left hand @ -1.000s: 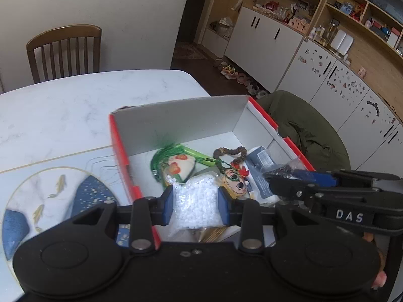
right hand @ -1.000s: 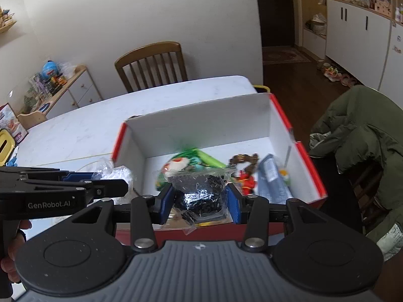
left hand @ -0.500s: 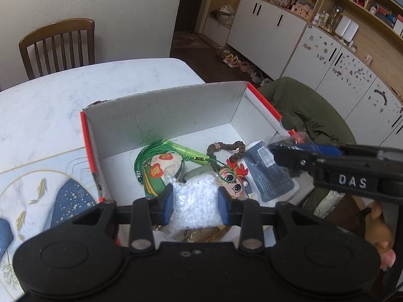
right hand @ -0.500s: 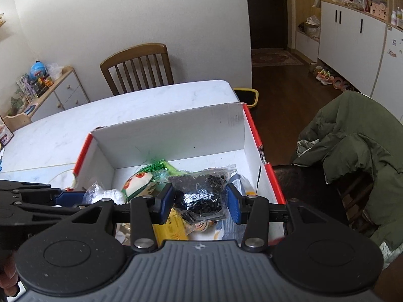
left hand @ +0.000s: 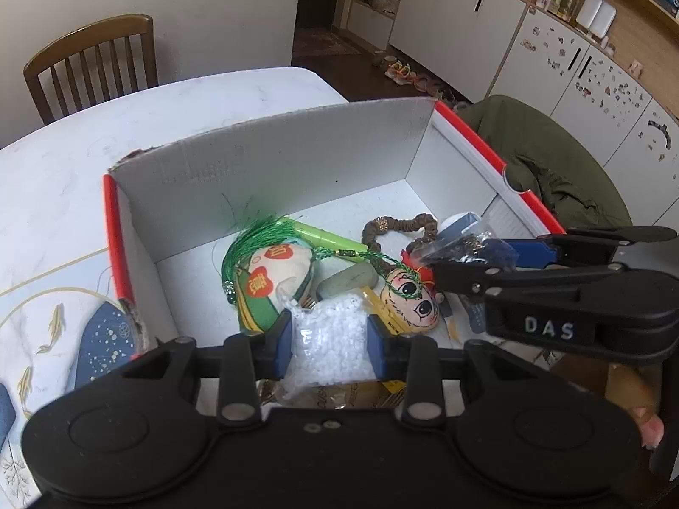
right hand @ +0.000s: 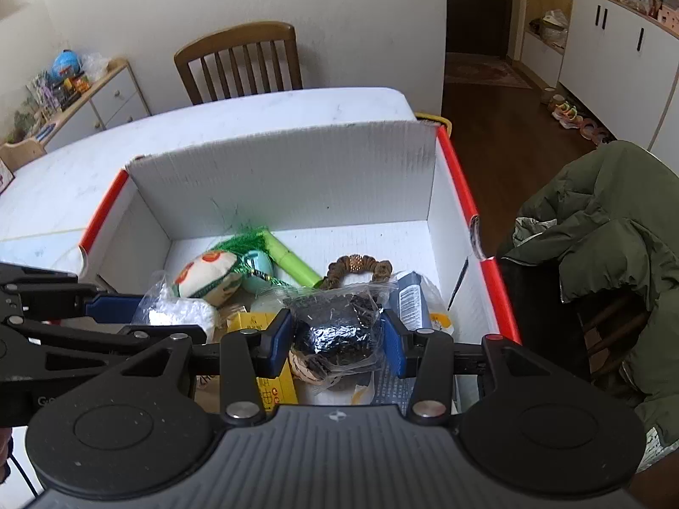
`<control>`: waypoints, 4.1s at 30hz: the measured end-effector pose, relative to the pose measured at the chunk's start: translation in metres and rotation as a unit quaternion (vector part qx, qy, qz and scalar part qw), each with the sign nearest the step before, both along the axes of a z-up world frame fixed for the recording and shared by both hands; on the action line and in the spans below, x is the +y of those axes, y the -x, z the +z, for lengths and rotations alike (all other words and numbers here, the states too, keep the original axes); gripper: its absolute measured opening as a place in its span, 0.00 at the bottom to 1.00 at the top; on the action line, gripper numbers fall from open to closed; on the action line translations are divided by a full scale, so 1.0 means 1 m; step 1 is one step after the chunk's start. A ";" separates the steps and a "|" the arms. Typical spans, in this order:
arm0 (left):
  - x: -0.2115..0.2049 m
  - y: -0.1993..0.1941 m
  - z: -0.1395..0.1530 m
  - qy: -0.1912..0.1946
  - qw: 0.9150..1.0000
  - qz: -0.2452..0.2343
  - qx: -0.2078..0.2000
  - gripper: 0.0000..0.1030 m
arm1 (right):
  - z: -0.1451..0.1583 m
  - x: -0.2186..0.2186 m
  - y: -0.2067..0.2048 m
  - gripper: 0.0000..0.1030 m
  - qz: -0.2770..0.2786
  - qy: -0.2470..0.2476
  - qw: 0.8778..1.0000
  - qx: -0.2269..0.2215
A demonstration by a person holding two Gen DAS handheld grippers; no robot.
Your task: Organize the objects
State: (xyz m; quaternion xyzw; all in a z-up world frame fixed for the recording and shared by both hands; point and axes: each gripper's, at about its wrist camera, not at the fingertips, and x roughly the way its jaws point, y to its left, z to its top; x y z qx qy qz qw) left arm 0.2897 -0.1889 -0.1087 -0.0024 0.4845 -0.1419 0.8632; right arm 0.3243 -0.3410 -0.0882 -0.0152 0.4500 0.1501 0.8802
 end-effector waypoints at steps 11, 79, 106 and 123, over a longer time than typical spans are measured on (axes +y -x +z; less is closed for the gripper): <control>-0.004 -0.007 -0.011 -0.007 1.000 -0.004 0.014 0.33 | -0.014 0.006 -0.005 0.43 0.018 0.018 1.000 0.009; 0.075 0.100 0.087 0.017 0.984 -0.030 -0.173 0.97 | 0.083 0.022 0.124 0.69 -0.034 -0.080 0.989 -0.118; 0.111 0.145 0.095 0.026 0.976 -0.078 -0.201 1.00 | 0.094 0.050 0.205 0.96 -0.127 -0.099 0.965 -0.206; 0.130 0.146 0.088 0.034 0.980 -0.070 -0.182 1.00 | 0.088 0.069 0.223 0.96 -0.176 -0.090 0.957 -0.212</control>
